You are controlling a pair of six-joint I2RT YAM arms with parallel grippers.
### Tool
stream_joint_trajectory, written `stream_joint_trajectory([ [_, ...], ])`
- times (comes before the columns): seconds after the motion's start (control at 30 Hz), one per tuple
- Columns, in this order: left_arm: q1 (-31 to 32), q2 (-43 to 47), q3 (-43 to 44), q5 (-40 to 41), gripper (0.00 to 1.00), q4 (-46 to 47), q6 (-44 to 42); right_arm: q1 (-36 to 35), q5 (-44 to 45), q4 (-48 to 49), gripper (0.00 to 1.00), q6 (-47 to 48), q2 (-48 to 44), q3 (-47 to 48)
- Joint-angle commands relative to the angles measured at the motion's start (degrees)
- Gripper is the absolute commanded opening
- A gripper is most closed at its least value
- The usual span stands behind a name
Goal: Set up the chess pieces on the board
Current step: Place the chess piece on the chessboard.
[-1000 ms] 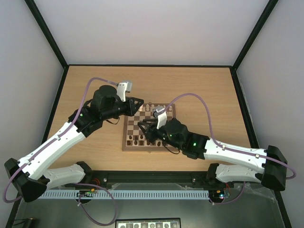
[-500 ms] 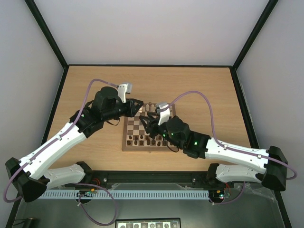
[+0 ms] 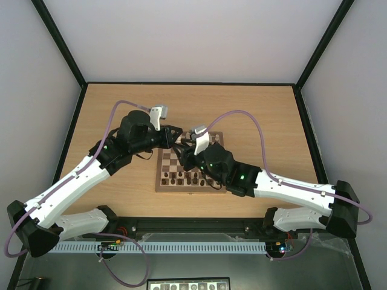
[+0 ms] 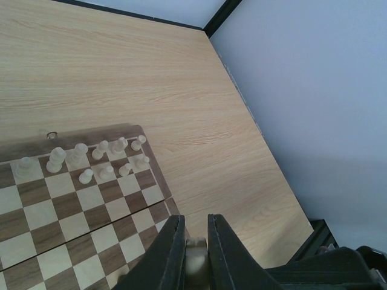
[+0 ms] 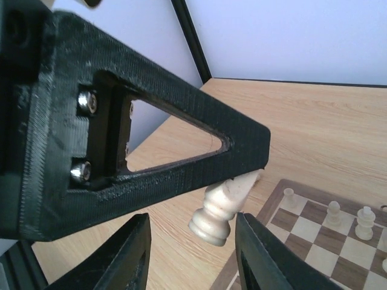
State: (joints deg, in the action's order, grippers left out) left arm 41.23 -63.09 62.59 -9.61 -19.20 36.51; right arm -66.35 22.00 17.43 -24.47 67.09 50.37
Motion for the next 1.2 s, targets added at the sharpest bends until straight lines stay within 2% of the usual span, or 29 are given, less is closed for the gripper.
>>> stream_joint_trajectory([
  [0.0, 0.34, 0.98, -0.88, -0.22, 0.04, 0.69, 0.43, -0.27, 1.16, -1.0, 0.38, 0.41, 1.28, 2.46],
  [0.07, 0.34, 1.12, -0.89, -0.23, 0.04, 0.55, 0.33, -0.3, 1.25, -1.29, 0.36, 0.34, 1.9, 2.8],
  [0.17, 0.34, 1.51, -0.98, -0.15, 0.04, 0.16, 0.31, -0.3, 1.65, -1.43, 0.28, 0.22, 2.34, 2.93],
  [0.53, 0.34, 2.67, -0.98, -0.42, 0.05, -2.18, -0.14, -0.28, 3.36, -2.03, 0.16, 0.89, 2.57, 2.98],
  [1.17, 0.34, 4.59, 0.29, -1.68, 0.11, -7.76, -1.37, -0.27, 5.92, -7.26, 0.13, 9.16, -0.54, 2.55],
])
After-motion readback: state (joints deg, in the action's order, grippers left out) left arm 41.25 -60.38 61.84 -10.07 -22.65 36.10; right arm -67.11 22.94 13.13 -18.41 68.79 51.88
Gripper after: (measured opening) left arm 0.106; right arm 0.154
